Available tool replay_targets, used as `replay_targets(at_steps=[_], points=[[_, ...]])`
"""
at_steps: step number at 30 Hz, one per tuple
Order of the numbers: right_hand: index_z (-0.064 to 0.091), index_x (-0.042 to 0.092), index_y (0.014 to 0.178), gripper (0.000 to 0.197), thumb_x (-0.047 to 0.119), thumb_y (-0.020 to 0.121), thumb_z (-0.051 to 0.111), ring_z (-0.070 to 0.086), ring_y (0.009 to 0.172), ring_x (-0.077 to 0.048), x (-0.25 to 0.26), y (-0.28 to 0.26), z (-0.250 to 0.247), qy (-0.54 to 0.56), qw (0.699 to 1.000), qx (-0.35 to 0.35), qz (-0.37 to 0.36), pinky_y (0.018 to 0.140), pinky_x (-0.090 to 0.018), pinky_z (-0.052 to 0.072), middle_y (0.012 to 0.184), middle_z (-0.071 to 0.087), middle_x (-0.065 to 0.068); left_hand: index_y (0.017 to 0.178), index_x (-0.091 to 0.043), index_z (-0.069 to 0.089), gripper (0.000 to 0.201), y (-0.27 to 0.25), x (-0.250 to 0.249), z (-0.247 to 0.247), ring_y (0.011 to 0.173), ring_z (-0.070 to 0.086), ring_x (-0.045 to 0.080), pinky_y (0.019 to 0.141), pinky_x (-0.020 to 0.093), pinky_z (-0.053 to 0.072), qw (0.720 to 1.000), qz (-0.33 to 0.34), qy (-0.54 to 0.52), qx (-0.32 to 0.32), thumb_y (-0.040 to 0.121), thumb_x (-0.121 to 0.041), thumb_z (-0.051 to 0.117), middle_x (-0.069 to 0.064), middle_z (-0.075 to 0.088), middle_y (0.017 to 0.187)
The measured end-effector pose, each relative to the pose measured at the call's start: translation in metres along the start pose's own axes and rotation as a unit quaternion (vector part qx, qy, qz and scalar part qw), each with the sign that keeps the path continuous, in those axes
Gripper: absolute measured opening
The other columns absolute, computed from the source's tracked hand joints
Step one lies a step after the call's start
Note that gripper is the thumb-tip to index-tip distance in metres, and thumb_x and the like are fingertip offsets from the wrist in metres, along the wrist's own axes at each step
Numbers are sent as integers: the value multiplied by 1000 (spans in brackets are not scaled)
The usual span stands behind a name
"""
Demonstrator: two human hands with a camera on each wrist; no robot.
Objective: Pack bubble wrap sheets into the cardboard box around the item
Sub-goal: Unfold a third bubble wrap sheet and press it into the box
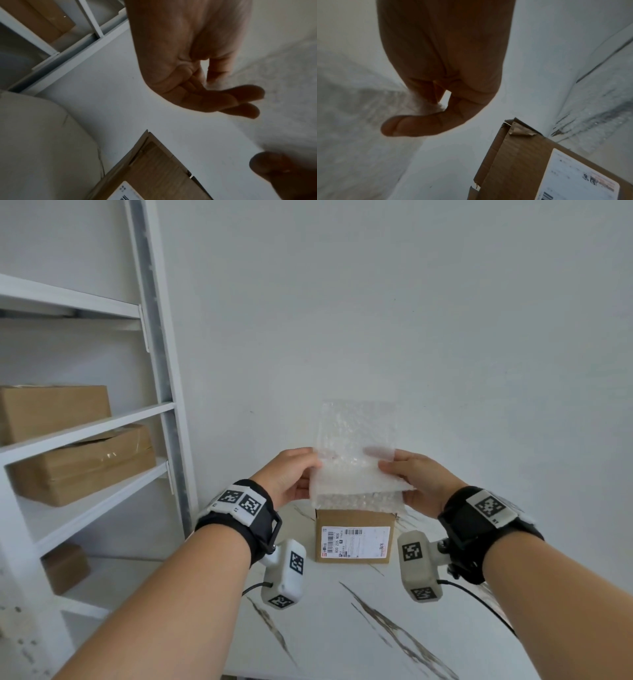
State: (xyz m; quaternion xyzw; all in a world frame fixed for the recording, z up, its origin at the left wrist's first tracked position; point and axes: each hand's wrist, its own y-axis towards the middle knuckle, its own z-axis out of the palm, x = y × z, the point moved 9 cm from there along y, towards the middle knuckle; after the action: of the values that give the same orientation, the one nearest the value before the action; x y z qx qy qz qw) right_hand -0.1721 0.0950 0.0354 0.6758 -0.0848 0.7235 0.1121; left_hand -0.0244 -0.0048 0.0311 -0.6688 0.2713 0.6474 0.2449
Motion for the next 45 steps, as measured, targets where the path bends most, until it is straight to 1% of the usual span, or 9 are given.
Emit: replay_targets(at_steps=[4,11,13,18,24,32,37,41,45], points=[[66,5,108,32,-4,98,37,68,84,-22,-4,0,4,73,997,-3,6,63,-27,60,97,71,-11,101,-12,65,33,4,9,1,70,62,20,51,23,55,997,-13,-75,21,93,4,38,10,64,89],[66,3,81,24,13,90,46,57,78,-24,-2,2,-8,-21,995,-100,-2,60,-29,47,91,63,-9,81,-13,63,17,4,15,5,68,58,21,57,25,50,996,-45,-66,27,83,-21,48,6,59,81],[68,11,105,20,19,88,61,61,94,-25,-1,5,-7,-65,994,-92,-12,69,-31,51,105,65,-7,86,-17,62,13,8,13,6,77,59,21,58,26,52,999,-23,-17,26,83,-5,58,5,59,89],[33,16,145,84,16,74,80,58,116,-31,-20,17,-11,5,997,-56,50,82,-39,57,136,51,-12,95,-20,62,40,16,5,-9,89,63,22,56,22,55,997,47,-33,-52,78,16,65,9,56,104],[57,3,123,50,9,77,76,66,99,-23,-13,23,-13,-29,996,-72,38,59,-23,57,119,65,-12,131,-30,52,77,28,6,-1,106,62,26,78,33,58,995,63,-53,-52,74,17,70,14,56,122],[57,1,108,27,-2,81,62,65,99,-32,29,30,-43,-122,967,-211,-80,66,-37,61,114,63,-18,121,-23,62,37,53,1,-15,107,58,13,82,18,46,980,78,98,-153,87,-37,66,-2,61,120],[56,3,101,22,2,79,59,65,92,-32,34,35,-53,-259,923,-254,-130,72,-44,61,98,62,-11,115,-20,67,26,73,25,-12,106,59,16,85,21,41,946,48,289,-139,89,-17,62,2,59,131],[60,2,90,17,7,74,59,62,73,-31,29,39,-49,-330,903,-232,-147,69,-46,57,82,65,-16,150,-19,27,69,90,44,-6,117,55,25,89,27,46,943,-24,321,-84,91,-12,61,10,41,147],[40,5,62,19,5,71,57,30,55,-18,27,37,-46,-360,894,-221,-152,52,-28,25,58,35,-8,147,-18,31,69,99,58,-6,125,51,27,102,36,45,931,-70,351,-74,88,-8,64,11,45,144]])
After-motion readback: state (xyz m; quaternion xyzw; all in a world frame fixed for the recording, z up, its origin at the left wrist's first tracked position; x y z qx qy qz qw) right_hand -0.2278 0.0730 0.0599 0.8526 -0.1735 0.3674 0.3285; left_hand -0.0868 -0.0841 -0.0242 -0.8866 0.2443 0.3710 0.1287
